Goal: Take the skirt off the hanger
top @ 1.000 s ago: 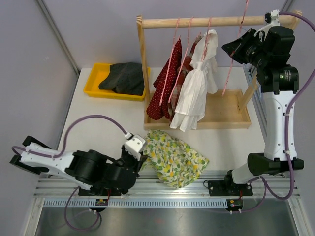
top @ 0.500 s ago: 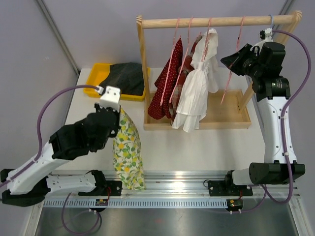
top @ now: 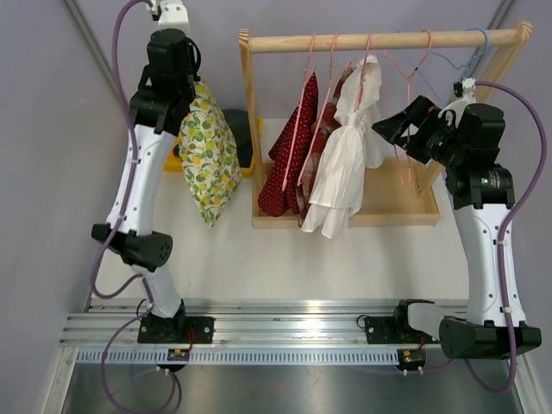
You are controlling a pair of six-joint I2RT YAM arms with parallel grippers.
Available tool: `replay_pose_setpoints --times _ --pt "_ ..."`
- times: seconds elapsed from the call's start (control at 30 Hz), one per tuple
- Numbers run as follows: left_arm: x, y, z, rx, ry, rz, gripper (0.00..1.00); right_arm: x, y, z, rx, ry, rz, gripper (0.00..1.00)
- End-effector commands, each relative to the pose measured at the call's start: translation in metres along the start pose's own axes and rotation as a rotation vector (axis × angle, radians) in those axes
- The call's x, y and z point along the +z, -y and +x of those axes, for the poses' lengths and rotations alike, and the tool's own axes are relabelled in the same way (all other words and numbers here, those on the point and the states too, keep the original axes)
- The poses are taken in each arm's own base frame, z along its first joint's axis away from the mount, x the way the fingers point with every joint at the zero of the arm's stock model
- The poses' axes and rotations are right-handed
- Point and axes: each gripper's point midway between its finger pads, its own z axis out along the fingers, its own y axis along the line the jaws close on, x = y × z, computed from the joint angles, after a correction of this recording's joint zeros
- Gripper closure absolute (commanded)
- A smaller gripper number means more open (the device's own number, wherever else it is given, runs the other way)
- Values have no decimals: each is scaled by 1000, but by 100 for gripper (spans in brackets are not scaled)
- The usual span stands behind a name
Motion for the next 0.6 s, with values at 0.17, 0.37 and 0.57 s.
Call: replay_pose_setpoints --times 0.17,0.37,0.57 --pt "108 15 121 2 -214 -79 98 -47 -36 16 -51 10 -144 1" --pt "152 31 232 -34 -431 -21 23 -78 -72 9 -80 61 -270 1" --pt "139 13 246 -53 -514 -56 1 -102 -102 3 -142 82 -374 1"
